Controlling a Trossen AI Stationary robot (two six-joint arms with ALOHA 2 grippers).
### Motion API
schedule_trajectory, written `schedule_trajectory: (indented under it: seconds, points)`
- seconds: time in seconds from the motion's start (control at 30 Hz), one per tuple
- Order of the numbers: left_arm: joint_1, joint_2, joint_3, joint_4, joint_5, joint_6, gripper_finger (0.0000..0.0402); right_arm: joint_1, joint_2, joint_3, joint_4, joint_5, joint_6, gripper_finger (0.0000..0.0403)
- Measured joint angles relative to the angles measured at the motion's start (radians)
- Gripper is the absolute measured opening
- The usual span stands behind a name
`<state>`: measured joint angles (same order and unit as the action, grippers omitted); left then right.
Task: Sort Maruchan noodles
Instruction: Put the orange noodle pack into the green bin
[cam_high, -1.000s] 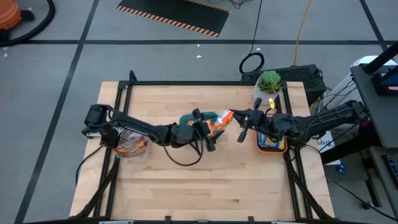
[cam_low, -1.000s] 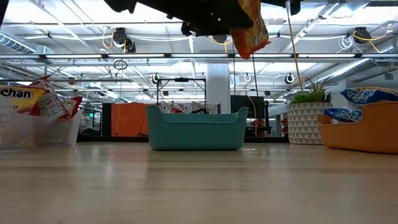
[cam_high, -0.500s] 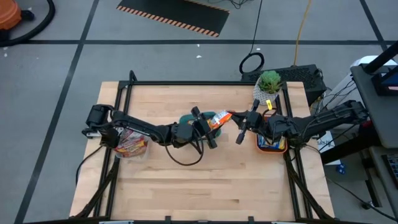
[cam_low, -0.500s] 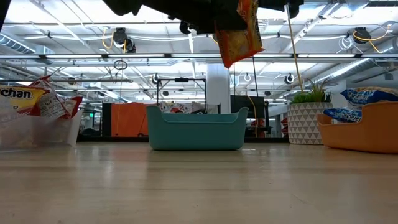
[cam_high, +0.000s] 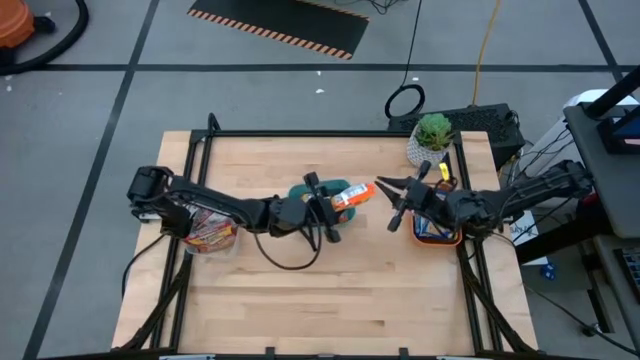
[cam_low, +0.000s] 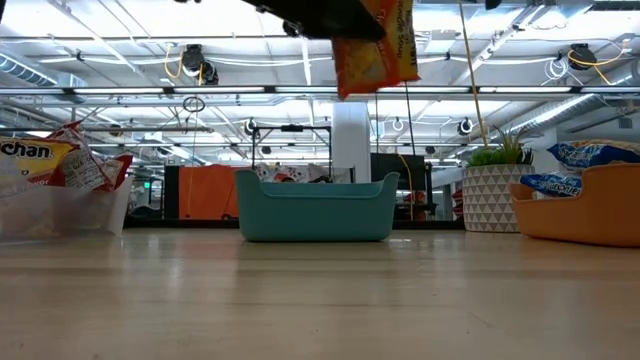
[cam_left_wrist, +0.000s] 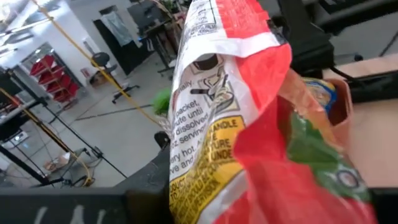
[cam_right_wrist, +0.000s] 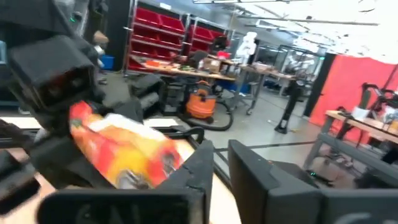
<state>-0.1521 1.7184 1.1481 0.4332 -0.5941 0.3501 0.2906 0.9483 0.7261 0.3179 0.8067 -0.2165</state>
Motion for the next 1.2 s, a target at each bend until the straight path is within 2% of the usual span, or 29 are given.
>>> schedule_trajectory:
  seconds: [0.17, 0.27, 0.4, 0.57, 0.77, 1.0, 1.2]
  points:
    - [0.007, -0.08, 0.001, -0.161, -0.014, 0.031, 0.0155, 0.054, -0.043, 0.0, -0.007, 0.088, -0.012, 0.0086]
    - [0.02, -0.111, 0.0, -0.292, -0.044, 0.029, 0.0156, 0.076, -0.066, 0.0, -0.007, 0.088, -0.007, 0.0108]
    - [0.03, -0.111, 0.0, -0.388, -0.118, -0.054, 0.0157, 0.095, -0.082, 0.0, -0.001, 0.088, -0.005, 0.0125]
    - [0.009, -0.102, 0.014, -0.466, -0.181, -0.108, 0.0158, 0.099, -0.085, 0.0, 0.008, 0.084, -0.004, 0.0127]
    - [-0.028, -0.102, 0.099, -0.641, -0.323, -0.173, 0.0158, 0.099, -0.085, 0.0, 0.014, 0.084, -0.011, 0.0126]
    - [-0.029, -0.069, 0.114, -0.682, -0.325, -0.186, 0.0158, 0.097, -0.085, 0.0, 0.014, 0.087, -0.031, 0.0126]
    - [0.0, 0.032, 0.139, -0.725, -0.328, -0.184, 0.0159, 0.097, -0.085, 0.0, 0.018, 0.086, -0.023, 0.0126]
